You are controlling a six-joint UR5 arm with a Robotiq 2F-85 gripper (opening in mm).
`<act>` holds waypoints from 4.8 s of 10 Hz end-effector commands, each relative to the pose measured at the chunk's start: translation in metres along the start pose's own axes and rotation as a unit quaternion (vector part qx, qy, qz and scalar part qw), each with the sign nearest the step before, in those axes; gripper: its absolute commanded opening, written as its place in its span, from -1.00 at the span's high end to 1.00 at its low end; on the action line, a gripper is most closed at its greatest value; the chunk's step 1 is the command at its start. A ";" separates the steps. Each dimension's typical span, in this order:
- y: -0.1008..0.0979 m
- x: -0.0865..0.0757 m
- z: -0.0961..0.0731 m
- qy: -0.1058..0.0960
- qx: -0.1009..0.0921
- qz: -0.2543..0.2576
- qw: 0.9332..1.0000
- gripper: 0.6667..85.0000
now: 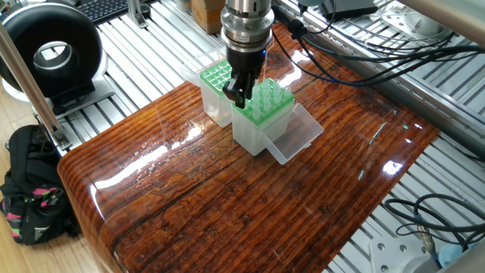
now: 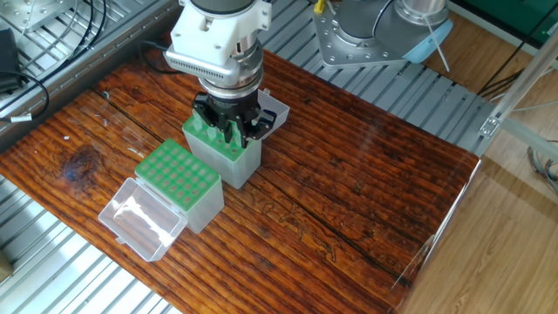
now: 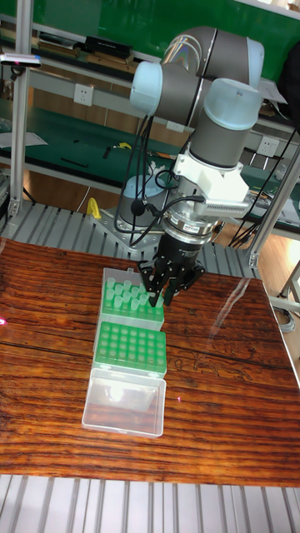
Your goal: Transfer all large pipette tips from one holder to another
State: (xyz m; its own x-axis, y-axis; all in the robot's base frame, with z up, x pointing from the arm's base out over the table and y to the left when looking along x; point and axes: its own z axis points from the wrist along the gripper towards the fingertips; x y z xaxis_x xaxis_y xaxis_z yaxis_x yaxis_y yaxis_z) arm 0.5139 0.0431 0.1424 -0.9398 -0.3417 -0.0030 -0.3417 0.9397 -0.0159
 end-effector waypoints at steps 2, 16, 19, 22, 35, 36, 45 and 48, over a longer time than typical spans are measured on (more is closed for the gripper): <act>0.005 0.000 0.001 -0.001 -0.012 0.001 1.000 0.27; 0.008 0.003 -0.002 0.003 -0.005 0.017 1.000 0.85; 0.006 0.002 -0.003 0.001 -0.003 0.021 1.000 0.94; 0.008 0.001 -0.010 0.000 -0.007 0.022 1.000 0.94; 0.000 0.004 -0.094 -0.004 -0.013 0.023 1.000 0.98; 0.000 0.006 -0.098 -0.005 -0.014 0.023 1.000 0.98; -0.013 -0.008 -0.124 -0.025 -0.030 0.020 0.999 0.97; -0.016 -0.007 -0.130 -0.023 -0.032 0.021 0.999 0.97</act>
State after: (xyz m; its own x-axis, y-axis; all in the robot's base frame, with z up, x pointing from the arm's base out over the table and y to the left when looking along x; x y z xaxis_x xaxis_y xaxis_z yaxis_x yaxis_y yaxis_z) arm 0.5226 0.0322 0.2653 -0.9521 -0.3030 -0.0404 -0.3044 0.9520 0.0329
